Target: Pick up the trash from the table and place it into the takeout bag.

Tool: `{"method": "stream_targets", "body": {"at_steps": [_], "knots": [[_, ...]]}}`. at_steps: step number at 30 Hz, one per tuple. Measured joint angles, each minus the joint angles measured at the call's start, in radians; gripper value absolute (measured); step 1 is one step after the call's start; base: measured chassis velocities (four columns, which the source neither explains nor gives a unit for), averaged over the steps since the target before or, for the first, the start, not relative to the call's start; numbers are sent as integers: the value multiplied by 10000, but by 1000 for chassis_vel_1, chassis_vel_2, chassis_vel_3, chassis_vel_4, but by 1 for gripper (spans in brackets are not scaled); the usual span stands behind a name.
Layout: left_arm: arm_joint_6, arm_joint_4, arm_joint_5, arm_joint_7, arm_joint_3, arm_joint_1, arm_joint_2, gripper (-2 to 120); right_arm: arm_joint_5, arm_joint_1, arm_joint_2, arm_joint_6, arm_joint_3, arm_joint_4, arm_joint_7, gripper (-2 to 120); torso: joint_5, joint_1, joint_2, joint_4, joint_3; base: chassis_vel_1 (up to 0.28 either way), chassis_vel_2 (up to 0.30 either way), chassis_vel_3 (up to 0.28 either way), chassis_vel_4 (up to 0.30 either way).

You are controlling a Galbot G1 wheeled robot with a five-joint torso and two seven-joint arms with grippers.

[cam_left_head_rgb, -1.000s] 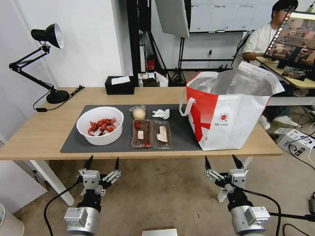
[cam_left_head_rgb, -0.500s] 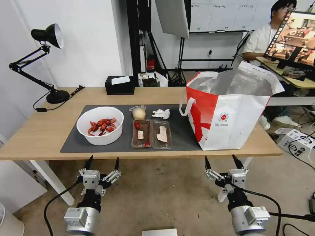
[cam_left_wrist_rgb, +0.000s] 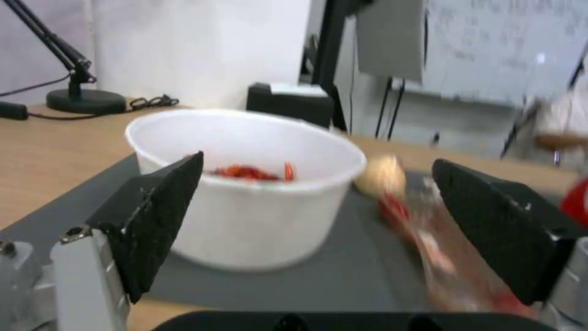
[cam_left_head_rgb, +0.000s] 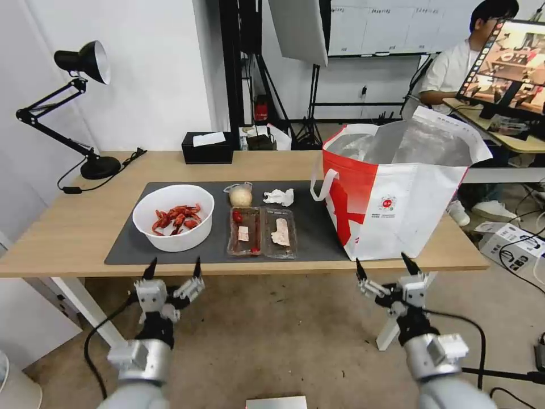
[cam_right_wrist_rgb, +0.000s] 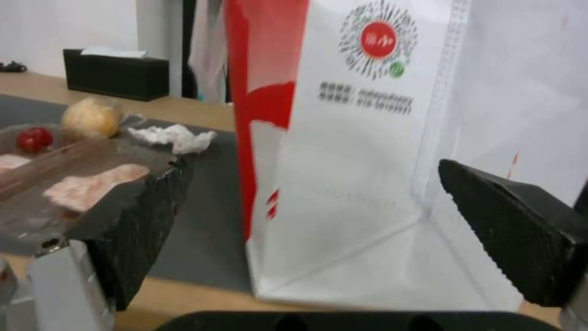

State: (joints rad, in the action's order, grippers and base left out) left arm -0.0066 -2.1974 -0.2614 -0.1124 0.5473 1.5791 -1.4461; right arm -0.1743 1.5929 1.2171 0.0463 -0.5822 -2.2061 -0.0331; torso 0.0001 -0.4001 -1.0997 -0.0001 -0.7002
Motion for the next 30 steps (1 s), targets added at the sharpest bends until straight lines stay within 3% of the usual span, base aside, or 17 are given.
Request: {"method": "stream_targets", "body": {"at_steps": [3, 4, 25, 29, 30], "knots": [[-294, 278, -358, -59, -7, -228, 78, 100, -451, -523, -642, -43, 122, 405, 6, 100, -7, -1, 1, 6, -1, 0, 0, 0, 0], [-322, 298, -366, -55, -1, -230, 83, 100, -499, -542, -665, -65, 203, 477, 53, 100, 7, -2, 1, 3, -2, 0, 0, 0, 0], [-376, 438, -84, 424, 113, 257, 28, 100, -908, -504, -406, 126, 877, 662, -5, 100, -1, 1, -2, 1, 2, 0, 0, 0, 0], [-375, 410, -46, 505, 106, 358, -1, 100, -2253, -490, -406, 455, 1135, 382, -318, 100, -1, 1, -3, 0, 2, 0, 0, 0, 0], [-375, 389, -46, 528, 122, 402, 6, 100, -3712, -570, -412, 815, 1344, 108, -705, 100, -2, 2, -3, 0, 2, 0, 0, 0, 0]]}}
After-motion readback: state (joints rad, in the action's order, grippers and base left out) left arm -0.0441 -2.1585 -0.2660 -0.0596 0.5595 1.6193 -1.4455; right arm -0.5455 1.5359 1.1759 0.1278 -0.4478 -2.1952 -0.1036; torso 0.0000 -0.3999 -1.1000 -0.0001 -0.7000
